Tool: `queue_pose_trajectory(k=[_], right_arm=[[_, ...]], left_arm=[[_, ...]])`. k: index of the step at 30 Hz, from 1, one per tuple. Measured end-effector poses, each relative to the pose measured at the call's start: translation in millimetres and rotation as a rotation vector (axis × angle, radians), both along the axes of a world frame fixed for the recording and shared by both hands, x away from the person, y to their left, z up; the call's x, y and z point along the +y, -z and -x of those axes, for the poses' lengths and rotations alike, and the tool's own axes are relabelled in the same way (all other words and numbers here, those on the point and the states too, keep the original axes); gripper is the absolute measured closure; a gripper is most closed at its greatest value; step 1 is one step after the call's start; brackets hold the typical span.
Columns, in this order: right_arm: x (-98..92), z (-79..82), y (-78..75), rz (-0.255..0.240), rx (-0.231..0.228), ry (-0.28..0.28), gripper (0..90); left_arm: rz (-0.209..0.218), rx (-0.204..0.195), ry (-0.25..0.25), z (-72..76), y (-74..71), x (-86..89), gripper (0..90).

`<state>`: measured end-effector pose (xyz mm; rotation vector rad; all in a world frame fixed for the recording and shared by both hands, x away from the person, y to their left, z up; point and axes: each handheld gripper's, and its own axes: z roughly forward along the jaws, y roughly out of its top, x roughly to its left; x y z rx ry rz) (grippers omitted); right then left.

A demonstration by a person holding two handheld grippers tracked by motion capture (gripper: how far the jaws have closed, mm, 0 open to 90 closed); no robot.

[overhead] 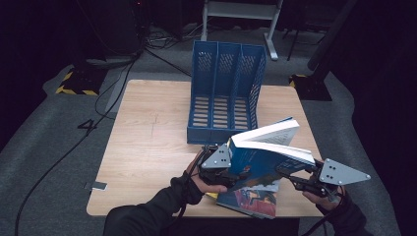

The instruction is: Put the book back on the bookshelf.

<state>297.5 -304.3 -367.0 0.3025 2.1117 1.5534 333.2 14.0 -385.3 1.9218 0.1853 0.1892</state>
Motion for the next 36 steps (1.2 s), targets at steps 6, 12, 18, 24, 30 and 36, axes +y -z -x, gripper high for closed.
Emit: queue_pose_trajectory(k=[6,12,18,24,30,36], right_arm=[[-17.8,-1.8,6.1,-0.025,0.018,0.073,51.3],[-23.1,-18.5,24.1,-0.026,0.093,0.136,35.2],[-8.0,-43.9,48.1,0.049,0.237,0.060,19.2],[5.3,-55.2,50.7,0.037,0.256,-0.020,30.0],[2.0,-68.4,46.5,-0.026,0.265,0.007,40.3],[5.7,-84.6,41.6,-0.028,0.248,0.042,44.9]], left_arm=[[0.047,-0.039,-0.020,1.0,-11.2,-0.6,51.6],[0.071,-0.034,-0.023,-4.1,-11.4,-0.3,55.4],[0.057,-0.060,0.004,-10.7,-12.7,-0.7,57.1],[0.062,-0.084,0.031,-24.9,-12.7,-3.1,57.9],[0.088,-0.106,0.034,-49.6,-11.1,-1.7,59.4],[0.095,-0.134,0.025,-70.0,-12.0,2.3,60.2]])
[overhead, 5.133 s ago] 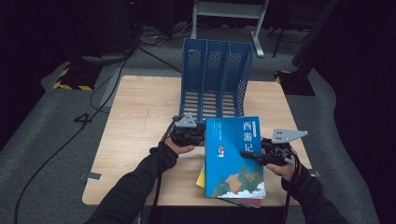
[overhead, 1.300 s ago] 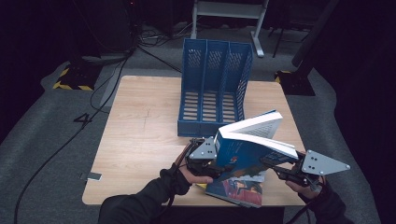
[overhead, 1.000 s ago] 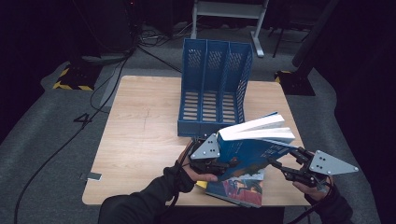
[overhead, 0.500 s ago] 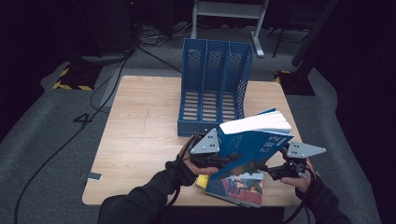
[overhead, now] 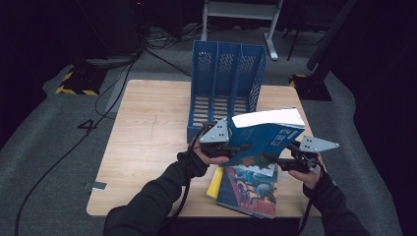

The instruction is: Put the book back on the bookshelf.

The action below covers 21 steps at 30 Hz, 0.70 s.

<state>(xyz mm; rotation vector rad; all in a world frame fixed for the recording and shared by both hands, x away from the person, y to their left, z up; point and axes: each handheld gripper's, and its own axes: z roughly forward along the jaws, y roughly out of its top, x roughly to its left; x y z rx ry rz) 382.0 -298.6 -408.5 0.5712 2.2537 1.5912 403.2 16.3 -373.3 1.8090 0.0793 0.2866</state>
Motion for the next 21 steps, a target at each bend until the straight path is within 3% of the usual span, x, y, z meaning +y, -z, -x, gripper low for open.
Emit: queue_pose_trajectory(k=[6,11,21], right_arm=[[2.7,-6.7,-2.8,-0.006,-0.004,0.002,46.2],[4.1,-4.6,-3.5,0.000,-0.006,0.011,46.0],[6.1,-3.8,-4.2,0.006,-0.009,0.022,44.8]], left_arm=[[0.036,0.033,-0.013,-8.3,0.9,4.4,58.0],[0.069,0.053,-0.019,-7.4,-7.5,4.6,56.3],[0.061,0.067,-0.049,-4.2,-20.9,1.0,56.2]])
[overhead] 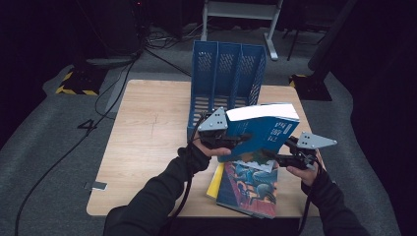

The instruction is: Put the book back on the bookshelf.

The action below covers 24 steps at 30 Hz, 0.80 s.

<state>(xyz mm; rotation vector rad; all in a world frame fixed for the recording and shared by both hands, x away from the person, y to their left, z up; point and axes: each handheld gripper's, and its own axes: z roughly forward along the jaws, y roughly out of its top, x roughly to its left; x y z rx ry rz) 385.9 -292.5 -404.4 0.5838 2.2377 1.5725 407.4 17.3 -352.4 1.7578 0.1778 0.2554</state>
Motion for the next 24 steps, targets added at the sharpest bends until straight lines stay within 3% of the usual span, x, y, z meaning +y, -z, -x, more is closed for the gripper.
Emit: queue_pose_trajectory(k=[4,10,15,18,24], right_arm=[[1.3,0.8,-0.9,0.006,-0.002,0.004,44.1],[1.5,0.6,-1.0,0.006,-0.002,0.005,44.0],[1.7,0.7,-1.1,0.005,-0.005,0.003,43.5],[1.9,0.8,-1.2,0.006,-0.003,0.004,43.4],[1.8,0.5,-0.8,0.007,0.001,0.009,42.9]], left_arm=[[0.006,0.012,-0.002,0.4,-4.5,-1.7,56.5],[-0.019,0.041,0.004,-1.3,-8.7,-1.9,58.4],[-0.035,0.025,0.006,-0.6,-11.0,-2.4,58.0],[0.012,0.033,0.007,-1.7,-13.7,-2.2,56.5],[-0.002,0.024,0.013,-1.4,-16.9,-4.8,59.1]])
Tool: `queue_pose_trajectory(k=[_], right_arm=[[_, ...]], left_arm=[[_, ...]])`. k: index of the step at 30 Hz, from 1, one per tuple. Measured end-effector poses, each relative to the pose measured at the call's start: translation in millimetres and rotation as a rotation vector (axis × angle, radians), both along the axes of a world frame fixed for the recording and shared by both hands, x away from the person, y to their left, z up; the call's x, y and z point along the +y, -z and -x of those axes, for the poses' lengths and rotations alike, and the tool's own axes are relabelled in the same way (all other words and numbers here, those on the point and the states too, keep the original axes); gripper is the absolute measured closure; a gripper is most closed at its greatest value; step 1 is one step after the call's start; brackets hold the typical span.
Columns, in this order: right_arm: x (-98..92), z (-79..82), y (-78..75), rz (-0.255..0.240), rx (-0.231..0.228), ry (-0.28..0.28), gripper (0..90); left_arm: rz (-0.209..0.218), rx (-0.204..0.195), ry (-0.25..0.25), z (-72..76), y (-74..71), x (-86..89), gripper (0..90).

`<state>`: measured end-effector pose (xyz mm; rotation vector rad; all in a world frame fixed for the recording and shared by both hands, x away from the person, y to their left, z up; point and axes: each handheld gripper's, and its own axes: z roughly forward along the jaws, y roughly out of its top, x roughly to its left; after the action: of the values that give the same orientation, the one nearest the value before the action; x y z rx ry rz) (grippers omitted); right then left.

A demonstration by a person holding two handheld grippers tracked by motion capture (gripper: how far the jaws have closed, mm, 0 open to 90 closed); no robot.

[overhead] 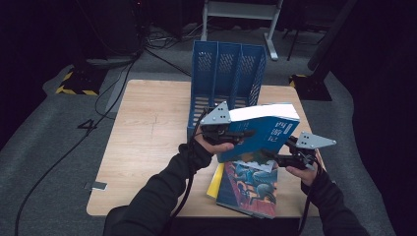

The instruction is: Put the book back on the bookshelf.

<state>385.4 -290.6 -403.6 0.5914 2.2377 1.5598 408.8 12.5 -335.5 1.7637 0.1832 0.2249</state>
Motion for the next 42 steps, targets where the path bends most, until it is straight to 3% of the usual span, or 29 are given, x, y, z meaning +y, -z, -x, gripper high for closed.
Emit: queue_pose_trajectory(k=[9,14,16,18,21,23,26,30,32,36,42], right_arm=[[-4.3,3.7,2.4,0.016,0.002,0.009,41.9],[-22.6,9.8,14.6,0.065,0.051,0.019,38.3],[-33.9,10.1,19.9,0.067,0.090,-0.028,36.8],[-40.6,9.3,23.0,0.080,0.106,-0.032,35.6],[-69.4,5.9,33.0,0.036,0.170,0.021,33.8],[-80.6,5.3,37.7,0.083,0.170,0.107,32.9],[-89.1,4.3,49.0,0.194,0.150,0.227,29.9],[-96.7,-1.0,68.7,0.279,0.177,0.315,27.3],[-100.3,-3.5,74.5,0.281,0.191,0.335,26.8],[-105.0,-8.8,82.1,0.239,0.223,0.379,26.0],[-104.2,-13.4,91.9,0.258,0.258,0.387,25.8]], left_arm=[[-0.016,-0.022,0.010,5.2,-0.8,1.6,60.6],[-0.018,-0.026,-0.014,7.9,-0.9,4.0,60.9],[-0.007,-0.036,-0.038,9.4,1.0,4.5,61.0],[-0.004,-0.039,-0.046,9.6,1.5,5.3,61.0],[0.004,-0.028,-0.048,9.7,2.0,7.0,61.1],[0.002,-0.030,-0.049,10.2,1.9,7.5,61.1],[0.001,-0.029,-0.051,10.8,1.7,7.2,61.0],[-0.006,-0.030,-0.052,11.8,1.3,7.1,61.0],[-0.006,-0.033,-0.052,12.5,1.4,6.8,61.0],[-0.023,-0.064,-0.066,16.6,0.9,4.5,60.8],[-0.026,-0.062,-0.066,17.5,-0.1,2.2,61.0]])
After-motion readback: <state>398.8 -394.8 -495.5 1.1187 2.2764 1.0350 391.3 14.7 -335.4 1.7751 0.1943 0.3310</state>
